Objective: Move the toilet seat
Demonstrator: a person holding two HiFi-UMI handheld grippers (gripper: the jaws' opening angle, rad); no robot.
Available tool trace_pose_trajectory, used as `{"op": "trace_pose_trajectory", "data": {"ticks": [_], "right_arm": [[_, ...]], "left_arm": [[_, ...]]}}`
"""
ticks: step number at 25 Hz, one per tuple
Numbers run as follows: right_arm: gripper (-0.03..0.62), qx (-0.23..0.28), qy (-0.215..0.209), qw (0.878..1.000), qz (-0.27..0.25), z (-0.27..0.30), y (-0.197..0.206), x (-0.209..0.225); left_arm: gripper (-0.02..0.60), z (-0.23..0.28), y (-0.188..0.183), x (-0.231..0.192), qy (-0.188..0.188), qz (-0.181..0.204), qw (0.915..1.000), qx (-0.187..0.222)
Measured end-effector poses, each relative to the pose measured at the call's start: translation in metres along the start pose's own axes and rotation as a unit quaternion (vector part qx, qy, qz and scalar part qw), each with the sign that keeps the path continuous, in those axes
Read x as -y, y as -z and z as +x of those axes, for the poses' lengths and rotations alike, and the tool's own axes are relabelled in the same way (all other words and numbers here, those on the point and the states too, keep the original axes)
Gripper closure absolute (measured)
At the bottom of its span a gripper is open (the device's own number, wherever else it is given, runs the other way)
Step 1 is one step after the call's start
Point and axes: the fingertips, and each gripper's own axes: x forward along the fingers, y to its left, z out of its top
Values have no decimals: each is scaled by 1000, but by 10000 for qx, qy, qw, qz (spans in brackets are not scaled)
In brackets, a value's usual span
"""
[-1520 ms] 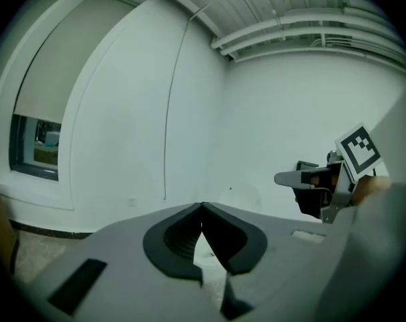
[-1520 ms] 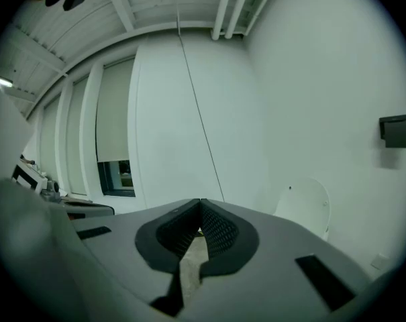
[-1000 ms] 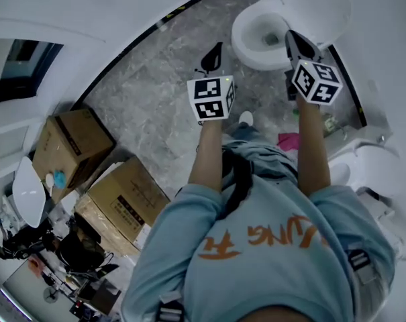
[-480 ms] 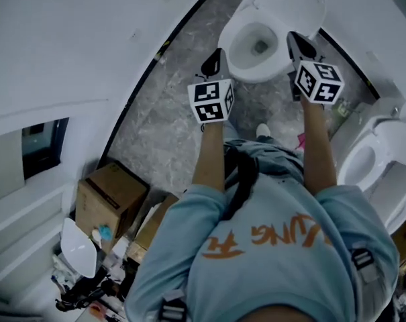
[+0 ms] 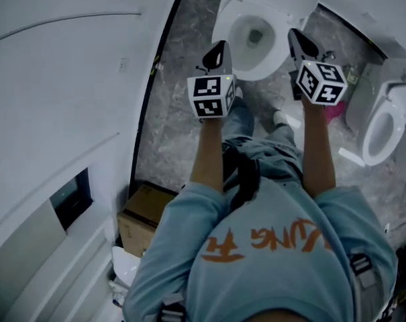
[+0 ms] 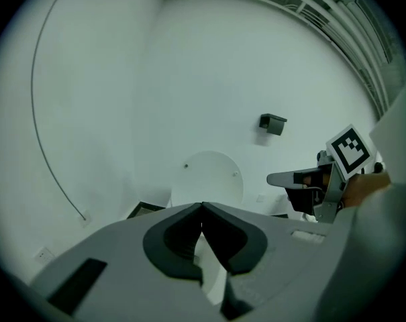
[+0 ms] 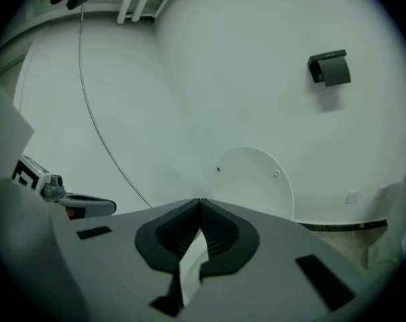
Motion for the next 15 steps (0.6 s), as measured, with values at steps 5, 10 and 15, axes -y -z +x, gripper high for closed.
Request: {"op": "trace_pose_trajectory", "data": {"ticks": [5,10,15], "right_arm": [[594,-327,256,9987,309,27,58,3],[594,-596,508,9963,348,37,110,-2],[594,-772,504,9954,274,49,156,-8]], "left_arm": [[580,43,43,-11,751,362,9950,-550],[580,69,97,-18,1458,865,9788,-1149],[580,89,150,-25,1814,1176,9647,-1502]]}}
